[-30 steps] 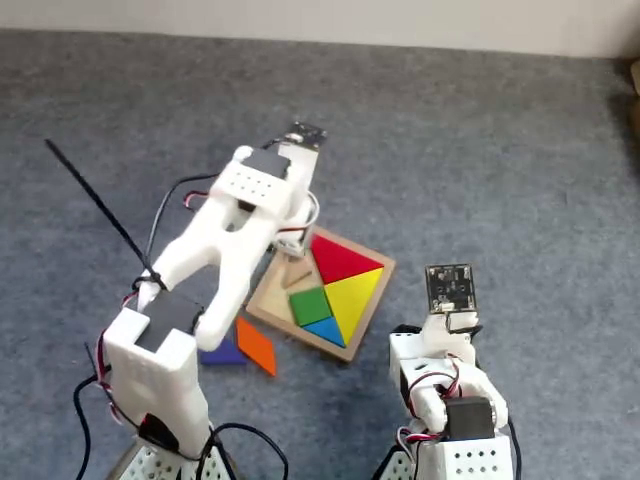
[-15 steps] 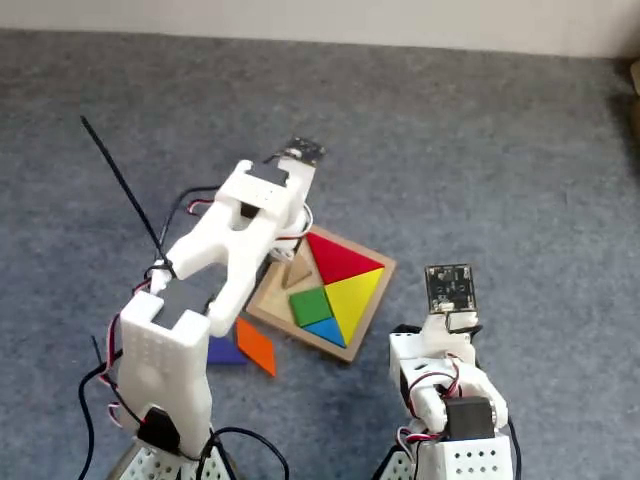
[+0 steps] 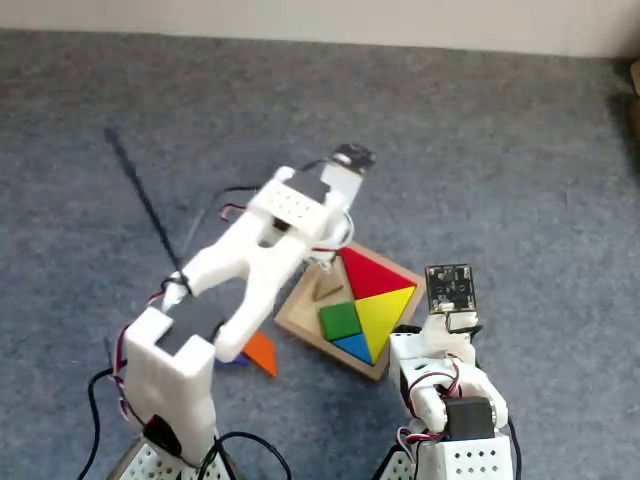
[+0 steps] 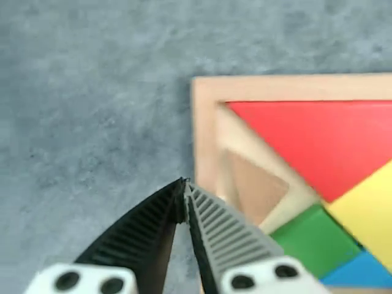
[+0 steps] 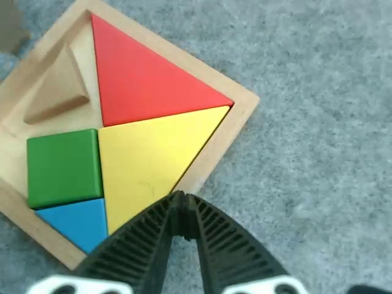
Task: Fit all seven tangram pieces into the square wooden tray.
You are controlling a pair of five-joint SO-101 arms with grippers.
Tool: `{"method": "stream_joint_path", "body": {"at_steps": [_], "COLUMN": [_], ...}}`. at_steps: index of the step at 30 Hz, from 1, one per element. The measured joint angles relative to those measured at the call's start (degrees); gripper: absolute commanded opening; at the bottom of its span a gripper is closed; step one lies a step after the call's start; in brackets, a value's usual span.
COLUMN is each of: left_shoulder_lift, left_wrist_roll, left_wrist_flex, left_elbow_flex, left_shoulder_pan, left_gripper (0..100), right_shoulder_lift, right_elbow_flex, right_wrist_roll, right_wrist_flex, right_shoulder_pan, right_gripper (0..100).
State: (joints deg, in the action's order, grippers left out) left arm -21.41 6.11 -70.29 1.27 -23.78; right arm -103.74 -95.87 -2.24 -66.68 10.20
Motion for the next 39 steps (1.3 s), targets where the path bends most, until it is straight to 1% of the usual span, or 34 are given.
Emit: {"method": "stream_joint_path", "body": {"at_steps": [4, 6, 8, 11, 14, 16, 20, 26, 32, 36, 39], "left_shoulder_lift": [4.2, 5.3, 5.3, 4.7, 1.1, -1.1, -3.2, -2.5, -2.2, -3.3, -3.2], "left_wrist_roll": [0.1, 0.1, 0.1, 0.6, 2.6, 2.5, 2.7, 2.7, 2.8, 3.3, 3.4], "left_wrist_flex": [-4.1, -5.4, -5.5, -5.5, -3.8, -3.0, -2.9, -2.9, -2.8, -2.6, -4.8], "left_elbow_flex": [0.0, 0.0, 1.0, 1.5, 1.5, 1.4, 0.6, 0.1, 0.2, 0.3, 0.2], "left_shoulder_pan": [1.1, 0.3, -0.9, -1.9, -1.4, -1.4, -2.5, -3.8, -7.6, -8.5, -8.5], "left_gripper": [12, 16, 18, 18, 18, 18, 18, 19, 19, 19, 19], "right_shoulder_lift": [0.0, 0.0, 0.0, 0.0, 0.0, 0.0, 0.0, 0.0, 0.0, 0.0, 0.0], "right_elbow_flex": [0.0, 0.0, 0.0, 0.0, 0.0, 0.0, 0.0, 0.0, 0.0, 0.0, 0.0], "right_wrist_roll": [0.0, 0.0, 0.0, 0.0, 0.0, 0.0, 0.0, 0.0, 0.0, 0.0, 0.0], "right_wrist_flex": [0.0, 0.0, 0.0, 0.2, 1.7, 2.1, 2.3, 2.3, 2.3, 2.3, 2.3], "right_shoulder_pan": [0.0, 0.0, 0.0, -2.1, -4.4, -5.2, -5.7, -5.7, -5.7, -5.7, -5.7], "right_gripper": [0.4, 0.4, 0.4, 0.4, 0.4, 0.4, 0.4, 0.4, 0.4, 0.4, 0.4]}}
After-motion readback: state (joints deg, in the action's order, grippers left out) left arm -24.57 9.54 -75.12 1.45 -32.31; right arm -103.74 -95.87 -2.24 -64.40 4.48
